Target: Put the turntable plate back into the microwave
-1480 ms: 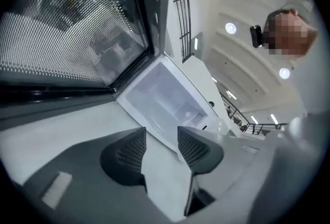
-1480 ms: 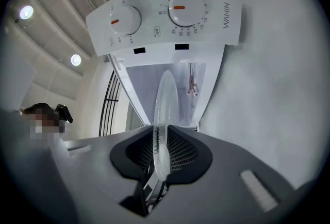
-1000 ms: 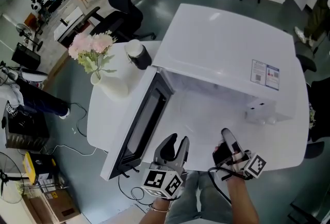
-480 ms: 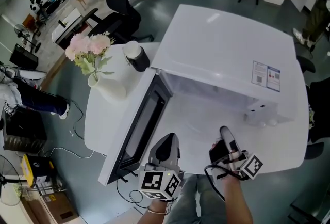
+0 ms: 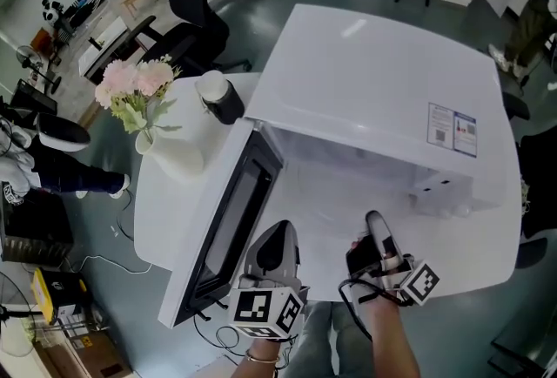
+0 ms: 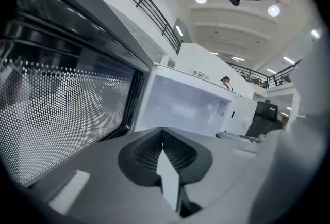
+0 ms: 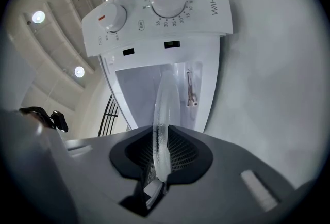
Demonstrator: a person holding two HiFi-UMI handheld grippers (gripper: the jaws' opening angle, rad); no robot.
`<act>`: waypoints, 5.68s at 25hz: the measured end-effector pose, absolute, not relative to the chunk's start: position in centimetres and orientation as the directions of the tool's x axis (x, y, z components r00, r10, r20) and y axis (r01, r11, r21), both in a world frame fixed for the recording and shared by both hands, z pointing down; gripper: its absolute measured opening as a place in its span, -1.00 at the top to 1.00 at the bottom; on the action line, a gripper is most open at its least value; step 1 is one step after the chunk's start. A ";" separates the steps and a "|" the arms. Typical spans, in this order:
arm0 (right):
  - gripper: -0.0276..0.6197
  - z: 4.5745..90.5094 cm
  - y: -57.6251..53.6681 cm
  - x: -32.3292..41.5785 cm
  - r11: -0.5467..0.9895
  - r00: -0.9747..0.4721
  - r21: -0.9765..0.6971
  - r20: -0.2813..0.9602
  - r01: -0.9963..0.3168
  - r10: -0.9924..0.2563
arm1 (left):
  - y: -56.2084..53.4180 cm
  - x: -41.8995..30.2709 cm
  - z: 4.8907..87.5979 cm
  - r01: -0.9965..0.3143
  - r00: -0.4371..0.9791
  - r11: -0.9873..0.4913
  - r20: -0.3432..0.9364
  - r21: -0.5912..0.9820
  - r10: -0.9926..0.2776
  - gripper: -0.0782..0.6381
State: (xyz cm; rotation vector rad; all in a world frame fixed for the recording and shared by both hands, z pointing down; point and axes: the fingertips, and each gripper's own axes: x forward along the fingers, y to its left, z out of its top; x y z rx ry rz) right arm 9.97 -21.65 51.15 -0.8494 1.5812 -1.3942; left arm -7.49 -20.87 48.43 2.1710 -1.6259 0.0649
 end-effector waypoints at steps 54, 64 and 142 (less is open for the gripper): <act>0.70 50.7 -29.8 12.0 0.186 -0.280 -0.981 -0.165 -0.050 -0.946 | -25.6 -5.8 50.1 -0.889 0.389 -0.270 0.297 0.369 -0.872 0.78; 0.70 51.5 -30.6 12.6 0.153 -0.221 -0.987 -0.141 -0.041 -0.965 | -25.9 -5.0 50.3 -0.885 0.397 -0.276 0.299 0.375 -0.868 0.78; 0.50 55.1 -34.2 12.0 -0.358 -0.169 -0.710 0.555 -0.606 -0.814 | -26.4 -3.7 50.5 -0.855 0.435 -0.284 0.303 0.433 -0.848 0.78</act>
